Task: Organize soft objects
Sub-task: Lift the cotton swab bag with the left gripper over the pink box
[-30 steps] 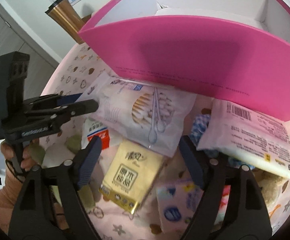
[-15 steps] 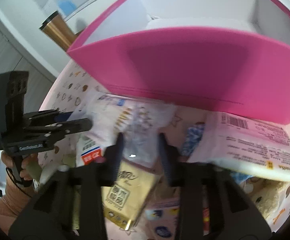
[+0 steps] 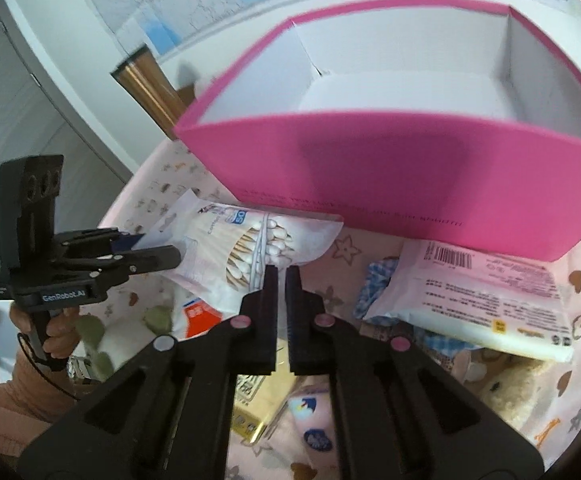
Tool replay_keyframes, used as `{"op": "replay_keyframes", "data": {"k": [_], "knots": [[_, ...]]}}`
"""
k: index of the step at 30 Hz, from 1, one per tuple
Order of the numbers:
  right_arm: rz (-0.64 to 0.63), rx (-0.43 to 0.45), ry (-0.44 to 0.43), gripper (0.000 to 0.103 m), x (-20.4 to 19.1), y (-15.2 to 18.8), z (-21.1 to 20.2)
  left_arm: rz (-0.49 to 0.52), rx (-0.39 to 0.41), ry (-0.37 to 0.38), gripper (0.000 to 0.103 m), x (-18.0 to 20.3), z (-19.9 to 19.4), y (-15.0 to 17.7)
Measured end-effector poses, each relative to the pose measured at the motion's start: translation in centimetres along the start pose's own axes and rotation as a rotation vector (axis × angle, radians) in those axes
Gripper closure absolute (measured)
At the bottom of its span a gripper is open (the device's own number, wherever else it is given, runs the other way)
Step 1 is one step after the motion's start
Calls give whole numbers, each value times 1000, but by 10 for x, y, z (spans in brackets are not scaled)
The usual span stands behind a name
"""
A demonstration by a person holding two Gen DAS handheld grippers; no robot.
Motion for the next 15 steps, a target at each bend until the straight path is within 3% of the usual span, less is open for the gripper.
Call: {"op": "replay_keyframes", "data": {"k": [8, 15], "knots": [[-70, 96, -18, 98, -20, -7, -42, 56, 97, -7, 72, 29, -38, -12], [-111, 190, -21, 98, -24, -27, -79, 113, 170, -30, 72, 51, -55, -46]]}}
Point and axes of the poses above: each gripper's, at about its wrist camera, not at the fingertips, and z roughly the way its jaws point, x to its right, y to its underside, the point moved 1 cm from there along z, roughly the way its jaws point, and after that the axes turned 1 degree about -x, right-handed, at the moved point
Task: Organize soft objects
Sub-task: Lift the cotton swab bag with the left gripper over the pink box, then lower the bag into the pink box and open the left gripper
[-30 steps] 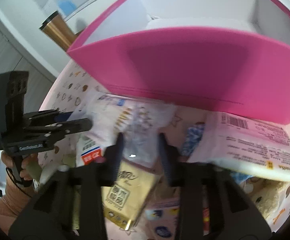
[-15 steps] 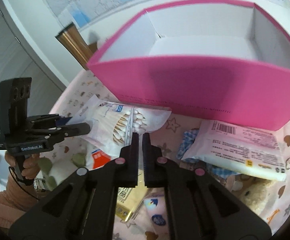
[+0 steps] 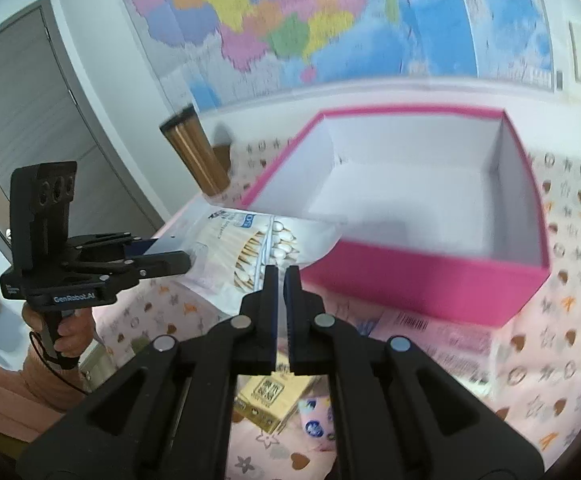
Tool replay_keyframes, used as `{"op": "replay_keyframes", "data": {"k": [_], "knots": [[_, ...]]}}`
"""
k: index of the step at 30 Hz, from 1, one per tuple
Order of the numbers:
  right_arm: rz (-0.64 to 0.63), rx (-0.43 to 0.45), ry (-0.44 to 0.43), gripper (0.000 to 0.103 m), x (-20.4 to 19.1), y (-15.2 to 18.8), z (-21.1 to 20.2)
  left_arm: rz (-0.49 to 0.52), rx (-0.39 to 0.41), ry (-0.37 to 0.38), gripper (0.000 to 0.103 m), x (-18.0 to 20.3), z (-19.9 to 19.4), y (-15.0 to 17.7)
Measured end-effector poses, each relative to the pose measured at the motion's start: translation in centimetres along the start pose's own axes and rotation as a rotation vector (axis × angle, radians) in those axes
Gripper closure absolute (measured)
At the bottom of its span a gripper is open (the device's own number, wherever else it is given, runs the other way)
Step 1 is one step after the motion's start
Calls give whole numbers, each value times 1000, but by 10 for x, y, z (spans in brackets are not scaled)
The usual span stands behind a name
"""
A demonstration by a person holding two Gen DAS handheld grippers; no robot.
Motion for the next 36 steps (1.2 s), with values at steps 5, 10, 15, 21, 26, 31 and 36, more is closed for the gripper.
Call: {"op": "replay_keyframes", "data": {"k": [5, 10, 15, 21, 26, 31, 36], "knots": [[-1, 45, 8, 98, 17, -26, -7, 22, 21, -31, 72, 6, 15, -35], [14, 60, 21, 98, 38, -47, -6, 26, 5, -64, 72, 8, 35, -55], [50, 33, 27, 98, 64, -59, 14, 15, -43, -97, 72, 3, 64, -66], [87, -27, 39, 98, 84, -59, 43, 0, -107, -137, 72, -6, 93, -66], [114, -86, 48, 98, 98, -56, 68, -1, -133, -210, 71, -13, 109, -63], [123, -149, 68, 87, 105, -53, 92, 9, -136, -259, 65, -10, 111, -62], [141, -151, 72, 85, 108, -51, 93, 51, -86, -341, 50, 0, 101, -62]]}}
Point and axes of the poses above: each gripper's, at about its wrist camera, not at the fingertips, and z roughly the way its jaws point, x to its right, y to its underside, the point moved 1 cm from there along z, roughly the way its jaws point, and after that the axes turned 1 degree about -x, right-handed, at the moved point
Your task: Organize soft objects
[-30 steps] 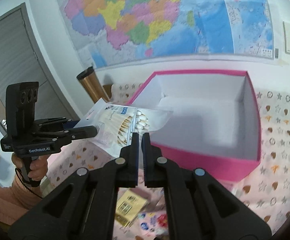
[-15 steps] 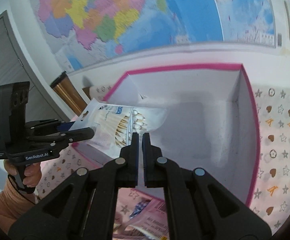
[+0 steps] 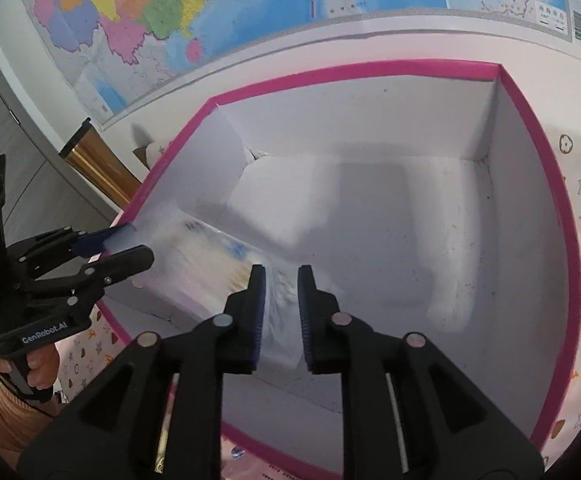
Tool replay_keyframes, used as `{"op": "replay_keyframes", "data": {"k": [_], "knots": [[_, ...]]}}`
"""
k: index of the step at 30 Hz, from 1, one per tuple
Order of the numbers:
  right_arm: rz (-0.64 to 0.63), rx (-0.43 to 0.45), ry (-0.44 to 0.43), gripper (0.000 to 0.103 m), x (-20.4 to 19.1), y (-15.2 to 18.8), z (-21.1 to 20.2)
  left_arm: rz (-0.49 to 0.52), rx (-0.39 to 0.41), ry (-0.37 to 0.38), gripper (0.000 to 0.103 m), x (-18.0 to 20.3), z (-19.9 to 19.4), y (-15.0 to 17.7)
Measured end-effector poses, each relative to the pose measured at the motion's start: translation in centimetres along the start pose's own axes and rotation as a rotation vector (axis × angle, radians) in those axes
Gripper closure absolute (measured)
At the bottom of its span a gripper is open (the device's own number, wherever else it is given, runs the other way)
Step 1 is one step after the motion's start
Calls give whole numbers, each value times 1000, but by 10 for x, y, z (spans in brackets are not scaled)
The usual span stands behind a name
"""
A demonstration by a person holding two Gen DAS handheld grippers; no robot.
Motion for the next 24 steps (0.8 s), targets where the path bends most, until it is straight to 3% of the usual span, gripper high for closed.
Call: {"op": "replay_keyframes", "data": {"k": [4, 6, 9, 11, 17, 21, 24], "knots": [[-27, 33, 9, 79, -6, 2, -18, -14, 46, -7, 50, 0, -17, 2], [-39, 53, -9, 79, -10, 5, -33, -1, 112, 24, 50, 1, -32, 6], [-66, 79, -27, 73, -17, 14, -59, 13, 132, 125, 49, 9, -49, 14], [-72, 88, -47, 64, -18, 24, -78, 27, 126, 184, 49, 15, -56, 20], [1, 69, -48, 62, 6, 51, -110, 51, 27, 412, 49, 48, -52, 37], [73, 22, -37, 62, 30, 75, -113, 69, -46, 478, 49, 70, -36, 47], [146, -19, -37, 62, 50, 96, -110, 74, -143, 513, 49, 87, -16, 58]]}}
Point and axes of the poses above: each gripper's, at about its wrist camera, not at the fingertips, and z roughly the way its jaws point, x to its right, y to its underside, the point moved 1 cm from there along z, roughly the way its jaws point, and after that the axes turned 1 degree about -x, right-handed, at the moved point
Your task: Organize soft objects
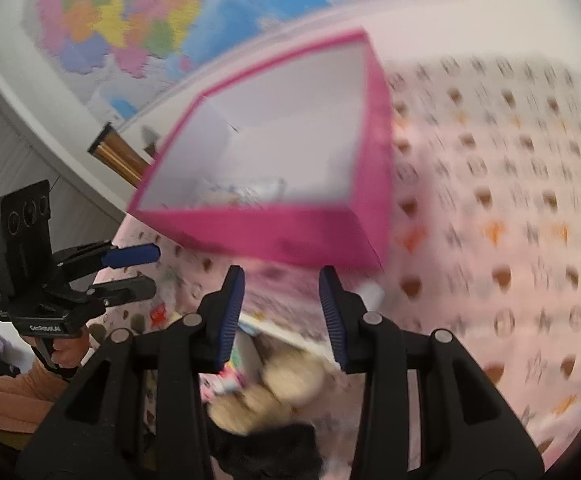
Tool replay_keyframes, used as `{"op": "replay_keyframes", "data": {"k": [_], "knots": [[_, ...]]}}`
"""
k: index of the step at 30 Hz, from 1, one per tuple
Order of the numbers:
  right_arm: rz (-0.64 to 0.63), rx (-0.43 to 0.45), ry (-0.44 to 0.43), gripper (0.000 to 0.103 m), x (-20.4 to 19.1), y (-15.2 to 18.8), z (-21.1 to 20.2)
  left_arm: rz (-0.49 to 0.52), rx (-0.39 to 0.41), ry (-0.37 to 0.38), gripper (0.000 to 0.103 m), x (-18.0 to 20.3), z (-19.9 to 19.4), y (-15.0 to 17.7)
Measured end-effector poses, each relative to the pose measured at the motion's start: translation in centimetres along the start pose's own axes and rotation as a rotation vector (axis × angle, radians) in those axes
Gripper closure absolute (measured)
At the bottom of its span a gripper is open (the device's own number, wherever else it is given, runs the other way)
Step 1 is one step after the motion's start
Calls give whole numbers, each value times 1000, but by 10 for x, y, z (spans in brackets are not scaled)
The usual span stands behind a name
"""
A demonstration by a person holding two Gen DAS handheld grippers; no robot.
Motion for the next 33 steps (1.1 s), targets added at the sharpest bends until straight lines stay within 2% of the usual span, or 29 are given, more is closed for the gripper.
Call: {"op": "replay_keyframes", "data": {"k": [8, 15, 24, 33], "knots": [[188, -91, -90, 61, 44, 33, 11, -28, -113, 62, 49, 6, 32, 10], [275, -120, -218, 60, 58, 32, 29, -79, -159, 118, 49, 2, 50, 1], [278, -61, -264, 59, 62, 22, 25, -164, -140, 186, 49, -11, 53, -7], [358, -63, -329, 56, 75, 24, 27, -213, -125, 231, 49, -23, 49, -3]]}}
Point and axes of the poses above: each gripper's, at about its wrist camera, not at the fingertips, and z roughly the way its jaws point, x to its right, y to its underside, the point moved 1 cm from there along z, roughly the way its jaws point, and after that the axes turned 1 degree about -x, right-handed, at the moved point
